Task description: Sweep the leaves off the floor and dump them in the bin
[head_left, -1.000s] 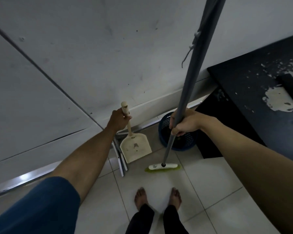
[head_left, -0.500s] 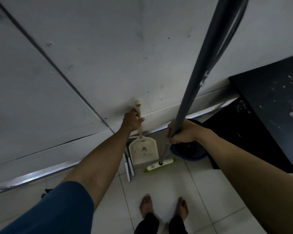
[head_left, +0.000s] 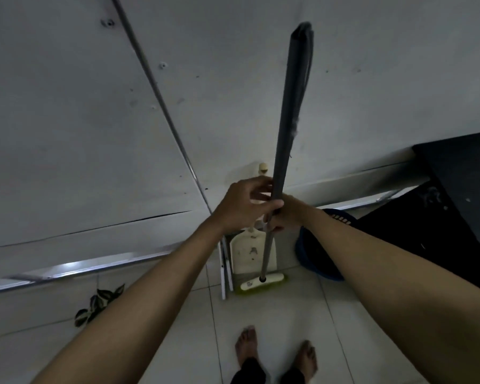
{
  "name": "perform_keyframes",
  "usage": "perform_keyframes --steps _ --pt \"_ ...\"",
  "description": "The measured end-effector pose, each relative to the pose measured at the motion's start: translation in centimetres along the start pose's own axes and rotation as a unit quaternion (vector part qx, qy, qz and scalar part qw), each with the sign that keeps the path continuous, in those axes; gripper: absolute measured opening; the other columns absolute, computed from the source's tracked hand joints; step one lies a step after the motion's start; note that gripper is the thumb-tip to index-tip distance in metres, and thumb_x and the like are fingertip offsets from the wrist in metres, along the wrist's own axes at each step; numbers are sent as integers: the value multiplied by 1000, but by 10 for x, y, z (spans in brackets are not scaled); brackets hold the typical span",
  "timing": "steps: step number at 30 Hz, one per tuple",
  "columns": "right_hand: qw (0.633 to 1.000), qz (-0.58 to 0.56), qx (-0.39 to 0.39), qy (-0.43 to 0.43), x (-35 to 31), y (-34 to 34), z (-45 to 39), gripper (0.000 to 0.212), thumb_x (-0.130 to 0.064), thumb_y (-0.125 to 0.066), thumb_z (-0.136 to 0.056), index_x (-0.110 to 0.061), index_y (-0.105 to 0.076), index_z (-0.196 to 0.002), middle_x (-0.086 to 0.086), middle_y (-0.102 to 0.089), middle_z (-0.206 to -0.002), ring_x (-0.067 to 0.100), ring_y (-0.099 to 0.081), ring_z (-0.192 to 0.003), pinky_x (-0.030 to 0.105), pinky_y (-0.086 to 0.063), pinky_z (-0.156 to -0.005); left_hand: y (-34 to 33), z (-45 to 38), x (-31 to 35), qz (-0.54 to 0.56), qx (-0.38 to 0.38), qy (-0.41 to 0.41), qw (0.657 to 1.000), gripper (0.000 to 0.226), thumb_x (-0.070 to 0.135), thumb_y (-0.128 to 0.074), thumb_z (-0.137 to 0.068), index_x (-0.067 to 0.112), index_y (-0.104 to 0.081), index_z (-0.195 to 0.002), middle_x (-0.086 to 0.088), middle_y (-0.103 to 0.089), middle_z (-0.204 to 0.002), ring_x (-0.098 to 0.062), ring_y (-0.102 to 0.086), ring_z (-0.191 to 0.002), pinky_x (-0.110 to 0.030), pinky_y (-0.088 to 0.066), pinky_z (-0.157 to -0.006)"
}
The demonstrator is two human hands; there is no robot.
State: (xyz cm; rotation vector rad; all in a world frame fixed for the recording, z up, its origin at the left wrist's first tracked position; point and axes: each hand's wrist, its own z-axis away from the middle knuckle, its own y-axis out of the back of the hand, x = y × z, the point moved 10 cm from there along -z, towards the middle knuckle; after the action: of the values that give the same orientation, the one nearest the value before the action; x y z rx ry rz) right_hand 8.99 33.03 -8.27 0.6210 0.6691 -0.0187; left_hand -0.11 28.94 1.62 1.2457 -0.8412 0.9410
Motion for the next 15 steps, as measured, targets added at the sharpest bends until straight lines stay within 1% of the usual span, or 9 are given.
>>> perform_keyframes --steps 2,3,4,6,8,10,12,13,15 --pt "1000 -9 15 -15 -2 0 -15 29 -8 -84 -78 -14 -66 -100 4 -75 -88 17 -76 -74 12 -54 -53 12 -2 -1 -7 79 -6 997 40 26 -71 -90 16 -63 -128 3 -72 -118 -9 -70 -103 -32 -60 -90" --pt "999 0 31 -19 -3 1 -22 20 -9 -83 -79 -13 -67 -90 1 -73 -80 14 -73 -69 10 -50 -49 17 -4 -3 -14 108 -8 994 37 22 -68 -93 14 -63 -129 -1 -72 -119 -13 -70 -104 -35 -60 -89" --pt "998 15 54 -20 -5 4 -27 19 -11 -81 -81 -17 -64 -77 -4 -67 -72 10 -67 -63 8 -44 -46 23 -8 -4 -25 131 -12 991 36 20 -67 -94 12 -62 -129 -3 -71 -120 -16 -70 -106 -36 -60 -89" --pt "994 23 103 -23 -8 9 -34 29 -14 -77 -86 -22 -54 -71 -9 -58 -67 5 -58 -59 11 -39 -50 31 -16 -4 -51 157 -17 986 34 20 -65 -95 9 -63 -127 -5 -72 -120 -18 -70 -107 -31 -59 -91" --pt "993 16 117 -29 -5 6 -39 22 -16 -76 -89 -15 -54 -83 -4 -61 -75 13 -64 -70 19 -47 -63 35 -24 -5 -73 152 -21 985 33 22 -66 -95 10 -65 -125 -4 -72 -119 -16 -71 -104 -14 -54 -87" --pt "993 10 116 -29 -4 4 -41 22 -17 -76 -90 -13 -56 -97 -1 -63 -81 23 -70 -84 24 -49 -67 34 -28 -8 -85 143 -15 986 32 25 -66 -95 12 -66 -124 -1 -73 -118 -12 -71 -100 2 -45 -77" --pt "993 0 114 -30 -2 3 -40 23 -18 -76 -90 -12 -58 -103 -1 -64 -85 27 -71 -93 20 -45 -61 34 -28 -13 -86 140 -4 986 31 27 -65 -95 14 -66 -124 0 -73 -117 -9 -70 -96 6 -43 -69" --pt "993 -5 115 -32 -1 3 -38 28 -19 -77 -89 -10 -60 -109 3 -67 -93 29 -71 -98 20 -44 -61 36 -29 -14 -82 141 3 987 31 28 -65 -95 15 -66 -123 0 -73 -117 -8 -70 -95 5 -43 -69" --pt "992 -10 117 -41 2 2 -34 46 -22 -78 -88 -6 -58 -127 12 -69 -116 30 -68 -106 26 -51 -72 36 -29 -16 -82 135 14 987 31 28 -65 -95 16 -66 -123 1 -73 -117 -10 -70 -98 -3 -46 -77"
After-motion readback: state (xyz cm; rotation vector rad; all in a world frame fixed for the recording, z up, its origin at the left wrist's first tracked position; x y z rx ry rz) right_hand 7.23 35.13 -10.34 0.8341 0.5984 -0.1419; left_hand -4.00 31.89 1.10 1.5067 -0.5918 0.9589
